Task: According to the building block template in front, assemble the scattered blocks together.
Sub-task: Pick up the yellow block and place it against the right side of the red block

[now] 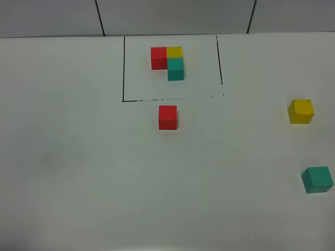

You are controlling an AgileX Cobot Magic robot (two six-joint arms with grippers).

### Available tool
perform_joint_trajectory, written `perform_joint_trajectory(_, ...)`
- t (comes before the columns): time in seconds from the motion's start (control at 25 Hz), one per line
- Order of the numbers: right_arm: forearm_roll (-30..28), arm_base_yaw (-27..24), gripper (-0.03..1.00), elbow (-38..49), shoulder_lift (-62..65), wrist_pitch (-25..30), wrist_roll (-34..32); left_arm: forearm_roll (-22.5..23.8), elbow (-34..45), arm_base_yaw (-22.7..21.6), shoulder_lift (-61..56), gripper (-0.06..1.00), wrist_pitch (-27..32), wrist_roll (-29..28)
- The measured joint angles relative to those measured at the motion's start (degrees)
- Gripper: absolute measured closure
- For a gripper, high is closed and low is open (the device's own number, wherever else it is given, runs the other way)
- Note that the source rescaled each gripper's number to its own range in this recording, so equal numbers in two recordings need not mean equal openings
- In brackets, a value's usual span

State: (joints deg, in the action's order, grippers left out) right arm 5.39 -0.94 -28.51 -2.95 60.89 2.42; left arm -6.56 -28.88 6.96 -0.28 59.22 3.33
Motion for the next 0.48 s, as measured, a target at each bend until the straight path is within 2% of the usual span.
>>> perform_joint_trajectory(0.48, 0.00, 0.00, 0.31, 0.00, 0.00, 0.00, 0.00, 0.00, 0.00, -0.61, 0.00, 0.13, 0.00, 0.00)
